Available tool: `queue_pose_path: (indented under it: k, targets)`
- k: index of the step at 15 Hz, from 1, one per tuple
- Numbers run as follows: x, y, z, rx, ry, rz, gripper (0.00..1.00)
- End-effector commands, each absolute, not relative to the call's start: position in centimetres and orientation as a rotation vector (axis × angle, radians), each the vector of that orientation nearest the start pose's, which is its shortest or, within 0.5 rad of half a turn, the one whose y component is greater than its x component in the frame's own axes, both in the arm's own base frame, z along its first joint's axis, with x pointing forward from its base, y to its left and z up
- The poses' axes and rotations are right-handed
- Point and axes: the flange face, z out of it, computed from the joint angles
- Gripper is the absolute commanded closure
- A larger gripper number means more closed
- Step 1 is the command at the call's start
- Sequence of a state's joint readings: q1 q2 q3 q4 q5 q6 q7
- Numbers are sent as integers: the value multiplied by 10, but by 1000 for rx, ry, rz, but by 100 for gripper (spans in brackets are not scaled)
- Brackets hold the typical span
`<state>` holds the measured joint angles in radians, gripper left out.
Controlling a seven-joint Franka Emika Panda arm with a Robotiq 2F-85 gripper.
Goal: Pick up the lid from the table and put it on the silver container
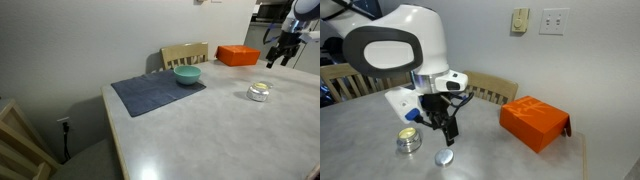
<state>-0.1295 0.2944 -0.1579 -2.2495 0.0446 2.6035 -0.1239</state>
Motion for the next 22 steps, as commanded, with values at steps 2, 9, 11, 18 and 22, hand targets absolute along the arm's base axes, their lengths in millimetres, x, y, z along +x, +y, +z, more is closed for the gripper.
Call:
queue_pose_path:
  k: [2, 9, 11, 18, 22]
  targets:
    - [522, -161, 211, -3113, 304, -51, 0]
    - [528, -161, 156, -3135, 239, 38, 0]
    - [529, -158, 141, -3147, 213, 68, 0]
    - [536, -148, 129, -3150, 146, 80, 0]
    - [541, -147, 131, -3147, 138, 69, 0]
